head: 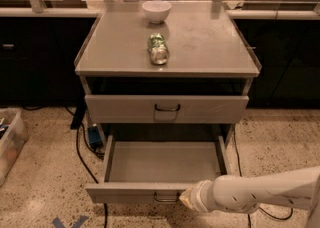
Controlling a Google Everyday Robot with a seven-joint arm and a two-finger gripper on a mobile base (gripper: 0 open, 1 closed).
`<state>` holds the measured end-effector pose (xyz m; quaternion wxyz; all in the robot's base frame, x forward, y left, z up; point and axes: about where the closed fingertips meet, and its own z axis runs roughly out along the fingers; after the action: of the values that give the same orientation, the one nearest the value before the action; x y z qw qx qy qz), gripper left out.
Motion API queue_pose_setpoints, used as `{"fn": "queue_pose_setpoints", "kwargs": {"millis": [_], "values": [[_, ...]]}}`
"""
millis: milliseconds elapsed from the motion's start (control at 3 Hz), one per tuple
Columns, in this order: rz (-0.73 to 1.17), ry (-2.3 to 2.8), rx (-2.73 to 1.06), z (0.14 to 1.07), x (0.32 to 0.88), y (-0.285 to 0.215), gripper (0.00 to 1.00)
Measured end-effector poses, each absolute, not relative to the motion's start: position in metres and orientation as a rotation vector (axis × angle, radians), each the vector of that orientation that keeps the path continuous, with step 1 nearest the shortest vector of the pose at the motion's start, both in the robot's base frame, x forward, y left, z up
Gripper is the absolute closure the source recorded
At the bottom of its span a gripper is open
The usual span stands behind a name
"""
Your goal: Close middle drawer
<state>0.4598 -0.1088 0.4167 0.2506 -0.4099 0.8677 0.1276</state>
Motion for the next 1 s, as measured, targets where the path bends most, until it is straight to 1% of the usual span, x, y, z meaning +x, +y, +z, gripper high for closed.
{"fn": "queue_pose_setpoints", "kwargs": {"millis": [333, 667, 1000], "values": [[0.226, 2.319, -1.005, 0.426, 0.482, -0.121, 1.0], [0.188, 2.292, -0.978, 0.43, 0.493, -0.124, 1.0], [0.188, 2.293, -0.978, 0.43, 0.493, -0.124, 1.0]]}}
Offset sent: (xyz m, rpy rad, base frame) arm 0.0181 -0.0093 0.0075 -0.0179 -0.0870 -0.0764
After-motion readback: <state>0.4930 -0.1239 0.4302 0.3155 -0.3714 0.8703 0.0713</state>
